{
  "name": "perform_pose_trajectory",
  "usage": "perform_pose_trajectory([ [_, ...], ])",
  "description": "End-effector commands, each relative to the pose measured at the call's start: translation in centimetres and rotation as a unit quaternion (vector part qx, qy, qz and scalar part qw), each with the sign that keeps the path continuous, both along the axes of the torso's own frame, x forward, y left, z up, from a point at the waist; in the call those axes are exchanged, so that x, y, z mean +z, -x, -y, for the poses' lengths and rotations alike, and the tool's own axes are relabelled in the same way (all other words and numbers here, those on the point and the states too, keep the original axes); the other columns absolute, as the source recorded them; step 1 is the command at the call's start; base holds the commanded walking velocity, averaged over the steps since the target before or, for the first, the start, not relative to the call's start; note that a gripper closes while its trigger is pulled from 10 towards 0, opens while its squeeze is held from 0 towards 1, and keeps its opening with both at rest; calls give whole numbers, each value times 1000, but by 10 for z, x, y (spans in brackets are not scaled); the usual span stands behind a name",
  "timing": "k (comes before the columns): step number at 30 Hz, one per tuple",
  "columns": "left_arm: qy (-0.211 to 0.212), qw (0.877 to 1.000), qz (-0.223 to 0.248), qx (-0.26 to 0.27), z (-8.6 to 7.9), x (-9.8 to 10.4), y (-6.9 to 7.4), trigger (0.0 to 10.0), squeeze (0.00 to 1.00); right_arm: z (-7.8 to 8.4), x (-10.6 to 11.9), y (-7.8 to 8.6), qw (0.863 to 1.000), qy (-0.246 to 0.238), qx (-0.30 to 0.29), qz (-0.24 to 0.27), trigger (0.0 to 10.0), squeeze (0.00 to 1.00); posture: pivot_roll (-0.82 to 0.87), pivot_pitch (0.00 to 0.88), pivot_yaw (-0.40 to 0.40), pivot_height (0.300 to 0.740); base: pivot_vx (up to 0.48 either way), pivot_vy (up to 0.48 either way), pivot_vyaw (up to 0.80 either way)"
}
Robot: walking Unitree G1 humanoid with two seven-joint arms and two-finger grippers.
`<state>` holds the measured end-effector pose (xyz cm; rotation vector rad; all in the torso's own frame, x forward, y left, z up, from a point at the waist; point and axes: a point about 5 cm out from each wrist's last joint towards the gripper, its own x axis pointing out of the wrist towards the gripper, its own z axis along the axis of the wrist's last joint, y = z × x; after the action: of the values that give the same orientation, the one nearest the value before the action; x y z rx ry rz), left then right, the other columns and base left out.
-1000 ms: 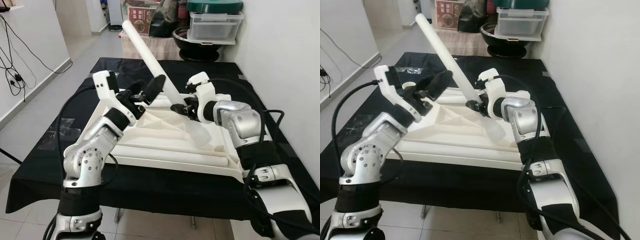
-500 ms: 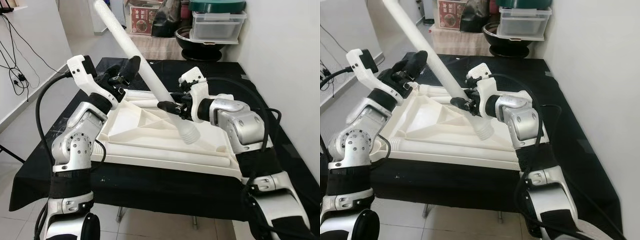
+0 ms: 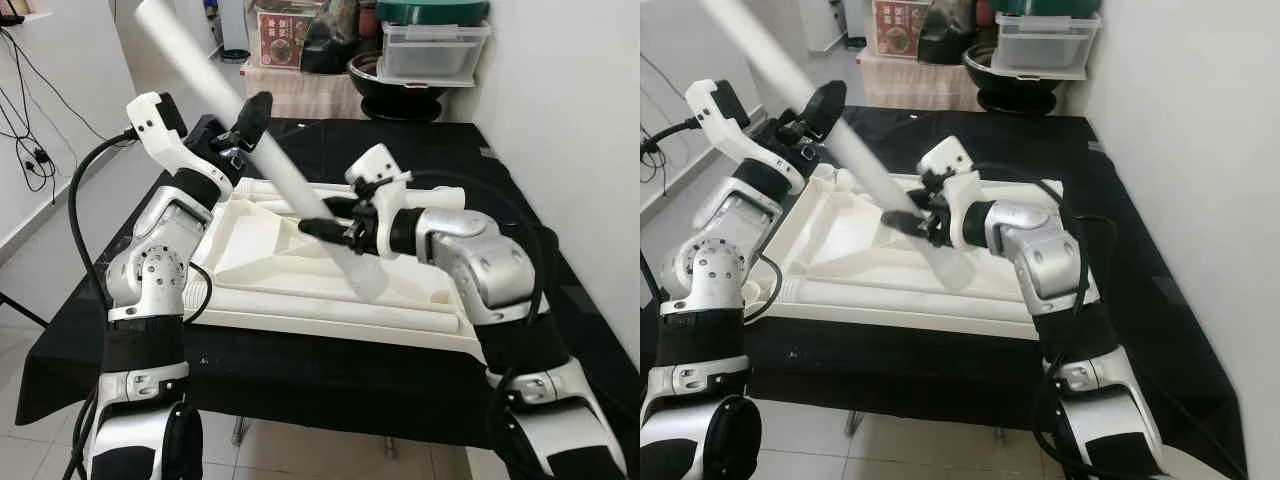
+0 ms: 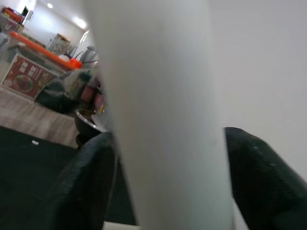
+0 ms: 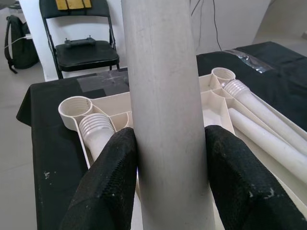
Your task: Building children table
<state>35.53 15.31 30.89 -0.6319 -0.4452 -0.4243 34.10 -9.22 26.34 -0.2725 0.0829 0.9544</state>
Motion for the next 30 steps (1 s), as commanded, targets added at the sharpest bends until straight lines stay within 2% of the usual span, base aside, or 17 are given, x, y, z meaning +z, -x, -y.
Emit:
perform_pose_trajectory([
  [1,7,1000,13,2,-3,7,-1,0,0,-4,0,3,1000,7,12,13,10000,0,-113,31,-6,740,0,0,0],
  [5,28,999,21,-14,-1,13,0,0,0,-6,-2,1,1000,10,6,13,10000,0,-115,31,-8,740,0,0,0],
  [18,29,999,38,-20,0,18,2,0,0,-8,-6,1,1000,7,-3,15,10000,0,-113,34,-10,740,0,0,0],
  [21,29,998,58,-17,-2,28,3,0,0,-7,-2,-3,998,-9,-23,52,10000,0,-114,32,-7,740,0,0,0],
  [22,29,997,66,-15,-4,32,3,0,0,-6,-1,-5,997,-13,-30,67,10000,200,-115,29,-5,740,0,0,0],
  [23,29,997,66,-15,-4,32,3,0,0,-6,-1,-5,997,-13,-30,67,10000,200,-115,29,-5,740,0,0,0],
  [24,28,997,77,-12,-6,38,3,0,0,-4,0,-6,996,-18,-35,75,10000,1000,-115,29,-4,740,0,0,0],
  [27,20,995,98,-2,-11,51,5,0,0,-1,0,-8,995,-28,-45,80,10000,1000,-118,26,-4,740,0,0,0],
  [29,0,992,124,15,-16,64,8,0,0,3,-1,-8,995,-29,-55,82,10000,1000,-119,21,-7,740,0,0,0],
  [30,0,992,124,15,-16,64,8,0,0,3,-1,-8,995,-29,-55,82,10000,1000,-119,21,-7,740,0,0,0],
])
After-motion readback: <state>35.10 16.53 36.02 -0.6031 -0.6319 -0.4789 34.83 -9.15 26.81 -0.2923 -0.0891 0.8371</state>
